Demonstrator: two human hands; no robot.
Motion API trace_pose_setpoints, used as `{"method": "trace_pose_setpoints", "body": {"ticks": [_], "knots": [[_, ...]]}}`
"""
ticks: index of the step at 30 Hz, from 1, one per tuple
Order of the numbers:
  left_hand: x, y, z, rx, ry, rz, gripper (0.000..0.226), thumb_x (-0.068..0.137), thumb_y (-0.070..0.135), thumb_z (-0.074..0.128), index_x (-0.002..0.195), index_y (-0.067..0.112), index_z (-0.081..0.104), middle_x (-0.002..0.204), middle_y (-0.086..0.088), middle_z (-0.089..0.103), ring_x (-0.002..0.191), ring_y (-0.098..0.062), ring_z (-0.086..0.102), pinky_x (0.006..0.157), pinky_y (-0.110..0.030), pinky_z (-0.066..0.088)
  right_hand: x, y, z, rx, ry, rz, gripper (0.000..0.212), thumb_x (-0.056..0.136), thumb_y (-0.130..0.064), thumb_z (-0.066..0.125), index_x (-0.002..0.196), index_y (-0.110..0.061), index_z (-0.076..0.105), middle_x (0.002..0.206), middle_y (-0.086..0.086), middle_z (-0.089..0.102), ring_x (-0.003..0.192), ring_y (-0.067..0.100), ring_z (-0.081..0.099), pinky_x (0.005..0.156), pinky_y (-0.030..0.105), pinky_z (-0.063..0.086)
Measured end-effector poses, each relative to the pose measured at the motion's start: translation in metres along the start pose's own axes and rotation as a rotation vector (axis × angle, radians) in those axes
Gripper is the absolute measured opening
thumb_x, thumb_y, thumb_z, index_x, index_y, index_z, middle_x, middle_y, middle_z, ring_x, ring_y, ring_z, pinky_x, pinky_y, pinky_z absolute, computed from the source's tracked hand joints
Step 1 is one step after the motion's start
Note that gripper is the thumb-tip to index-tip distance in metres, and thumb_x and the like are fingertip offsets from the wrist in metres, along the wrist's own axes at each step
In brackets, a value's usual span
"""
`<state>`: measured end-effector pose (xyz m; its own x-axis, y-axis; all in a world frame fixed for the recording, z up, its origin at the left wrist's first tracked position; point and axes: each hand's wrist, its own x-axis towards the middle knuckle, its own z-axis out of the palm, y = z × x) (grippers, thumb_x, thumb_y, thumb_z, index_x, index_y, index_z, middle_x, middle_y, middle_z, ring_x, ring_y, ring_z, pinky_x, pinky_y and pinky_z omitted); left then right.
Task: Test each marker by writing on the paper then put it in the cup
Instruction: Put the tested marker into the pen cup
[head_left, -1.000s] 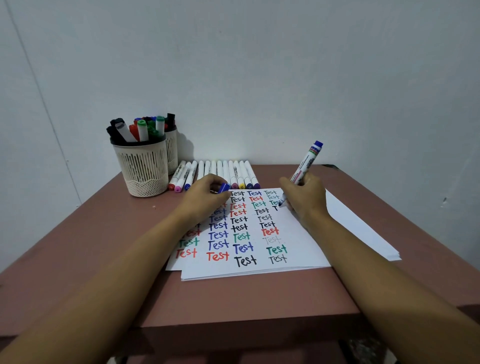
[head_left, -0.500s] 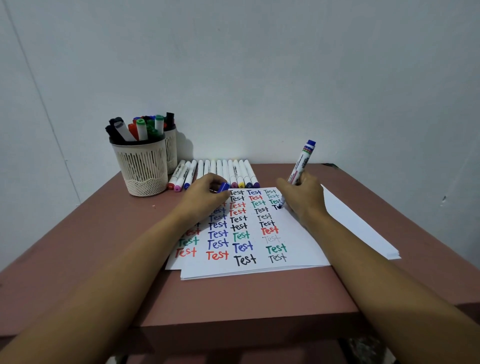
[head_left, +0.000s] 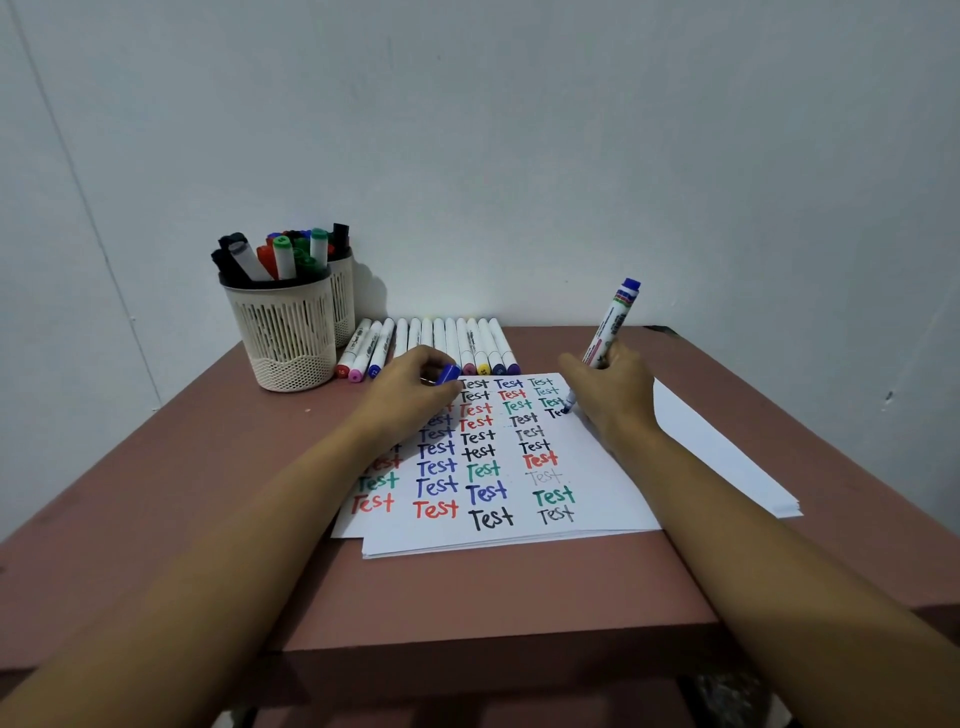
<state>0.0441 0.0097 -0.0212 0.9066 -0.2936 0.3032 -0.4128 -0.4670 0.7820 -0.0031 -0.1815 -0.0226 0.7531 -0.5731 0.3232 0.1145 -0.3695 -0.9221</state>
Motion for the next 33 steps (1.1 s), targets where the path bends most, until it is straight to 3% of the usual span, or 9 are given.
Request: {"method": "trace_pose_setpoints", "body": {"ticks": [4,11,18,22,26,29,33], "knots": [[0.0001,0.0001,-0.0004,0.005,-0.003,-0.005,0.023,0.088,0.02,0.062,0.11,0.016,0.055,0.105,0.002,0.059,0.096,-0.013,0.057,0.087,-0.028,0.048,-0.0003,0.0001,0.0003,0.008,-0.01,-0.003,0.027,0.08,-0.012,0.059,0.064,-0.014,0.037,0.065,0.006,0.047,0.063,0.02,0.05,0.06,0.036,0.049],[-0.0015,0.0023,-0.0001,-0.001,-0.001,-0.004,0.023,0.089,0.019,0.062,0.11,0.015,0.055,0.103,0.003,0.057,0.094,-0.011,0.056,0.081,-0.023,0.045,0.0012,0.0021,-0.0014,0.015,0.062,-0.001,0.027,0.081,-0.015,0.061,0.063,-0.013,0.041,0.065,0.007,0.053,0.054,0.017,0.049,0.051,0.025,0.042],[-0.0009,0.0013,-0.0007,0.003,0.002,0.004,0.022,0.089,0.019,0.062,0.109,0.016,0.054,0.1,0.005,0.056,0.091,-0.009,0.054,0.071,-0.013,0.044,0.0015,0.0014,-0.0008,-0.003,0.06,-0.016,0.031,0.082,-0.013,0.059,0.061,-0.015,0.036,0.059,0.0,0.047,0.054,0.017,0.05,0.054,0.031,0.046],[-0.0011,0.0013,-0.0007,0.016,0.001,0.006,0.024,0.089,0.019,0.062,0.111,0.016,0.054,0.102,0.004,0.056,0.093,-0.01,0.054,0.074,-0.017,0.043,0.0013,0.0015,-0.0002,0.009,0.07,-0.013,0.034,0.081,-0.012,0.058,0.06,-0.016,0.032,0.057,-0.001,0.04,0.056,0.019,0.047,0.061,0.038,0.051],[-0.0005,0.0012,0.0005,0.019,-0.002,0.004,0.026,0.089,0.019,0.062,0.113,0.014,0.055,0.103,0.003,0.057,0.094,-0.01,0.054,0.079,-0.021,0.042,0.0023,0.0023,-0.0015,0.013,0.079,-0.011,0.033,0.082,-0.013,0.058,0.061,-0.015,0.034,0.058,0.001,0.045,0.051,0.014,0.047,0.052,0.028,0.043],[-0.0001,0.001,0.0005,0.003,-0.002,0.005,0.026,0.088,0.018,0.062,0.113,0.013,0.056,0.102,0.002,0.058,0.092,-0.011,0.055,0.081,-0.022,0.044,0.0031,0.0033,-0.0006,0.022,0.077,-0.001,0.03,0.079,-0.015,0.06,0.059,-0.015,0.037,0.06,0.005,0.05,0.058,0.022,0.052,0.059,0.037,0.051],[-0.0009,0.0014,0.0001,-0.005,-0.018,0.016,0.022,0.087,0.018,0.064,0.107,0.018,0.054,0.096,0.007,0.057,0.087,-0.008,0.055,0.077,-0.02,0.046,0.0026,0.0032,0.0008,-0.001,0.097,-0.016,0.029,0.078,-0.015,0.06,0.06,-0.016,0.037,0.061,0.003,0.048,0.061,0.023,0.052,0.061,0.039,0.051]]}}
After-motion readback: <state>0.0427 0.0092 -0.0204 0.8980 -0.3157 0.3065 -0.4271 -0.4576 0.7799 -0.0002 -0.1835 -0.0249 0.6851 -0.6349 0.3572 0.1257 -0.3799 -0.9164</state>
